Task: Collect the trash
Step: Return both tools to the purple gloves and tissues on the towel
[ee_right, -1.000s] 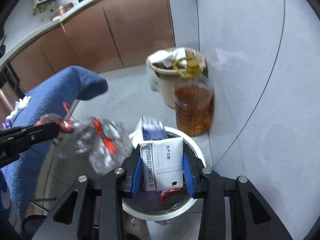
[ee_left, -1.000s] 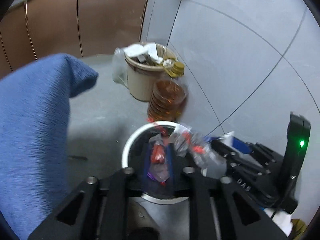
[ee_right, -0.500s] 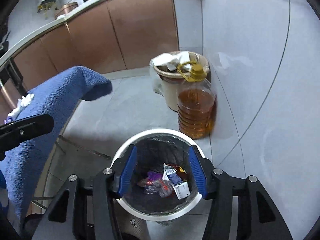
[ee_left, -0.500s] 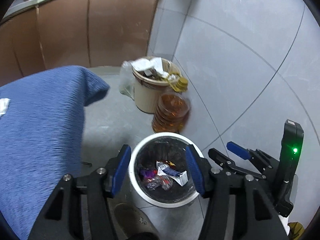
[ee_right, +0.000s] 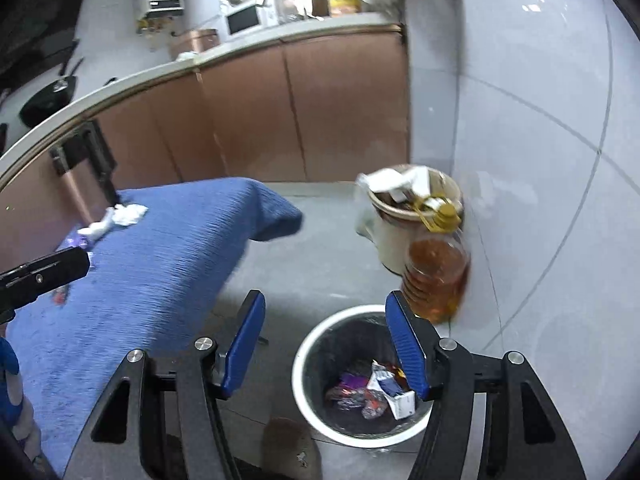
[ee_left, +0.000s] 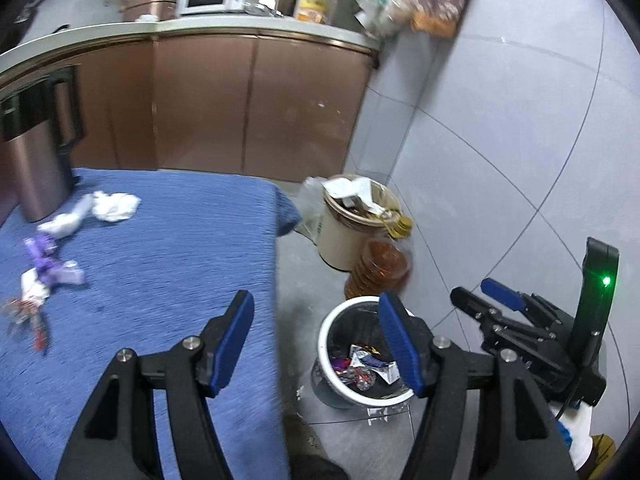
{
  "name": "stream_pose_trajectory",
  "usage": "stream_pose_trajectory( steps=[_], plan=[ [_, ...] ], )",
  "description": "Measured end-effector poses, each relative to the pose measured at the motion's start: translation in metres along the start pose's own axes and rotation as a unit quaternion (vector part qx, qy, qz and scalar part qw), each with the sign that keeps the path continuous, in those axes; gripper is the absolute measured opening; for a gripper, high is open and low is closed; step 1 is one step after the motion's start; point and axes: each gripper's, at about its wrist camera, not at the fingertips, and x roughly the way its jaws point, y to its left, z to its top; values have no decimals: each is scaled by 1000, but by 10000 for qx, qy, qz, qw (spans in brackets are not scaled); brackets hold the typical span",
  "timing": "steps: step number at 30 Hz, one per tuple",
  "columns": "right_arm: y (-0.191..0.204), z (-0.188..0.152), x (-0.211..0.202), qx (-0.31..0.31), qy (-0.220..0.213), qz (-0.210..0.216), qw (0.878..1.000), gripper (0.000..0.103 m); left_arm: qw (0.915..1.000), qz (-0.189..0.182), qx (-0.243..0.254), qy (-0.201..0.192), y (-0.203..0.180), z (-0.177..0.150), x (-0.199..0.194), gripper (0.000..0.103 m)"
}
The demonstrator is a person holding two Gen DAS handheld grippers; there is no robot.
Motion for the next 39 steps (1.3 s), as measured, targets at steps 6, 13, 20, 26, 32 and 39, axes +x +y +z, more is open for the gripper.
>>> stream_pose_trajectory(
  steps=[6, 13, 20, 26, 32, 39],
  plan=[
    [43, 16, -31, -348, -247, 325, 9986, 62, 9989, 274, -243, -304, 45, -14, -49, 63],
    [87, 31, -43, -659, -333, 719, 9947, 62, 9945, 619, -698, -485, 114, -25, -85, 63],
    [142, 44, -21, -1074, -146, 1382, 9845, 62, 9862, 947, -1251, -524, 199, -22, -96, 63],
    [196, 46, 28, -1421, 244, 1957, 9700, 62, 9782, 1279, -1601, -335, 263, -11, -75, 74],
    [253, 44, 94, -1732, 697, 2481, 9506, 62, 9767, 1389, -1627, 193, 309, 15, -15, 75],
    [316, 39, 163, -2152, 1124, 3059, 9206, 63, 9705, 1651, -1563, 802, 341, 34, 55, 75]
  ],
)
